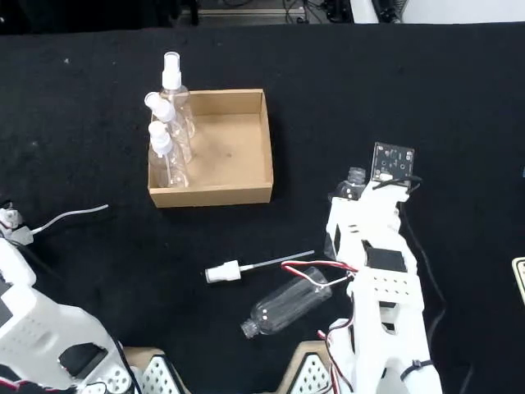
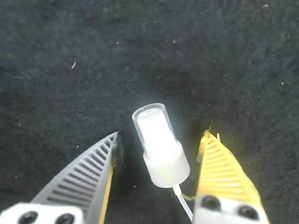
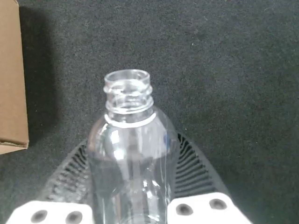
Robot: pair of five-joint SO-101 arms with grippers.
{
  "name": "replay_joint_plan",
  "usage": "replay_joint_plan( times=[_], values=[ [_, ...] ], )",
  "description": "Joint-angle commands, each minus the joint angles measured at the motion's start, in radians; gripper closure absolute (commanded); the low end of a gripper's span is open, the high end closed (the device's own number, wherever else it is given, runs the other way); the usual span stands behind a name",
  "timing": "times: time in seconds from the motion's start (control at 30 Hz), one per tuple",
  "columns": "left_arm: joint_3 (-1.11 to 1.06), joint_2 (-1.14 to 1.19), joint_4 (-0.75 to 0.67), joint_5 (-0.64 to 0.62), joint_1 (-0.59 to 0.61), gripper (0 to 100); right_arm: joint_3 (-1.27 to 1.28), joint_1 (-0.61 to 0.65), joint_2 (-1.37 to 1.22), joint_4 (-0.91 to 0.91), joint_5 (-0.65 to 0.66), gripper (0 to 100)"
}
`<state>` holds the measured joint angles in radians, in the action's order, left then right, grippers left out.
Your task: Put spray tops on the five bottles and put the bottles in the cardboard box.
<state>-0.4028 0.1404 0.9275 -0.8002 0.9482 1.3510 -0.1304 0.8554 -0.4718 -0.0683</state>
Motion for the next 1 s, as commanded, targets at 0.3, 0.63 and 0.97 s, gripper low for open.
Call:
replay_joint_plan(
  times=[0.3,0.63,0.97],
  values=[
    [0.018,-0.011,0.032,-0.005,0.008,92,-0.008,-0.012,0.044,0.025,0.002,98.8],
    [0.206,-0.011,0.350,0.721,-0.002,92,-0.008,-0.012,0.044,0.025,0.002,98.8],
    [0.260,-0.011,0.287,1.231,-0.001,90,-0.008,-0.012,0.044,0.025,0.002,98.8]
  ],
)
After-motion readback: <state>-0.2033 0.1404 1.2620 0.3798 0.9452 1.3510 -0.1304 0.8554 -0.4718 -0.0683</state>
